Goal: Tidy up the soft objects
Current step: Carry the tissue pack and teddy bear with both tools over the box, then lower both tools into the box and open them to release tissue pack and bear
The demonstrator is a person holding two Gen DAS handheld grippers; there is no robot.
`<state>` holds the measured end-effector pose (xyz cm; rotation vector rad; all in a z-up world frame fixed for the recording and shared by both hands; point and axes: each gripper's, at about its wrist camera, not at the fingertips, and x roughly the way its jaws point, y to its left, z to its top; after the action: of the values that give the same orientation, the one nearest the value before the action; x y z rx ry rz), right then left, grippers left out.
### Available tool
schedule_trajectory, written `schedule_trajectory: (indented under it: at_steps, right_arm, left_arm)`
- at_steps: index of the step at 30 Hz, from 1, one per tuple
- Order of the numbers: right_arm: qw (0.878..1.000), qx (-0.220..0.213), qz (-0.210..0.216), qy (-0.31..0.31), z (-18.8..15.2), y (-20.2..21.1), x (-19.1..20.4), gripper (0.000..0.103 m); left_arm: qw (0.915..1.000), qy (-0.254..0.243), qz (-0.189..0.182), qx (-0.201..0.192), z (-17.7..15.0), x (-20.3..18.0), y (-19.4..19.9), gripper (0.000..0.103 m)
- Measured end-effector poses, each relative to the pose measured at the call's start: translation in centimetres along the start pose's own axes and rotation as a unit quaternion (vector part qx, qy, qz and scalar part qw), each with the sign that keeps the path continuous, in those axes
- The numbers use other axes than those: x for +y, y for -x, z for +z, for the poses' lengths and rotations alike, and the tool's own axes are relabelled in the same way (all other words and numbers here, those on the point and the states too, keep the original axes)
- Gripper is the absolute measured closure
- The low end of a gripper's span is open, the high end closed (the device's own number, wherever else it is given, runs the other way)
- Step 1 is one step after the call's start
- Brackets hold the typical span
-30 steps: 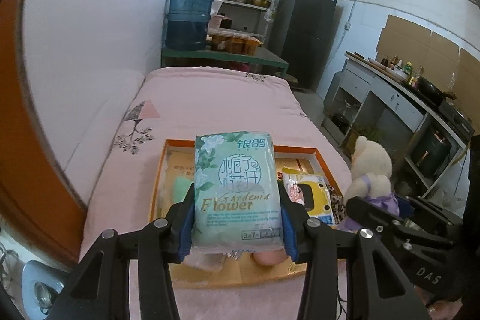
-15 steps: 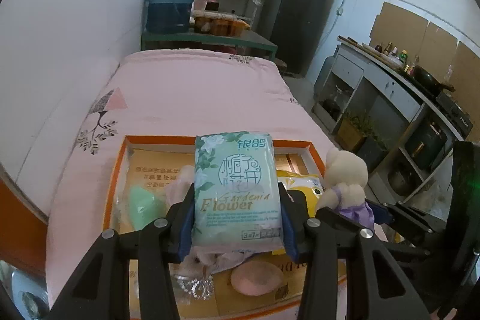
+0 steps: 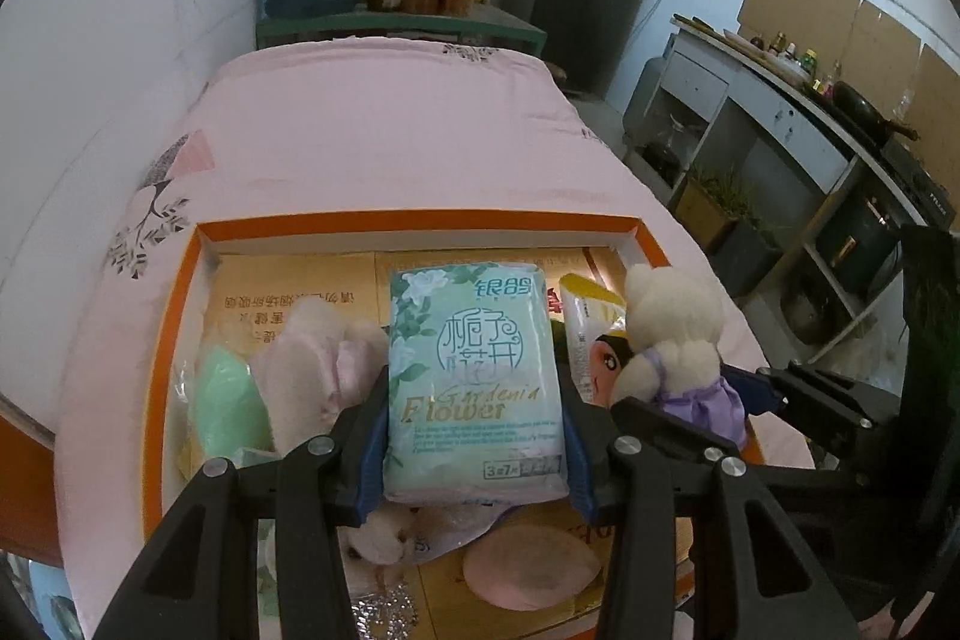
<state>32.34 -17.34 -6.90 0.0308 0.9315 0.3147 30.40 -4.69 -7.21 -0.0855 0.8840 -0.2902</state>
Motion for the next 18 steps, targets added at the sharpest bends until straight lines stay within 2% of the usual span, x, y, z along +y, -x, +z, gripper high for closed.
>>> schedule_trajectory:
  at_steps: [9,18]
  right_arm:
    - [1.0,-0.004,-0.007,0.017,-0.27,-0.2,0.24,0.046]
    - [1.0,-0.009,-0.013,0.025,-0.78,0.09,0.46,0.042]
  left_arm:
    - [0.9998,0.003,-0.018,-0.002,-0.16,0.41,-0.22,0.052]
    - [0.9995,0.004,-0.028,-0.012,-0.28,0.38,0.45,0.039]
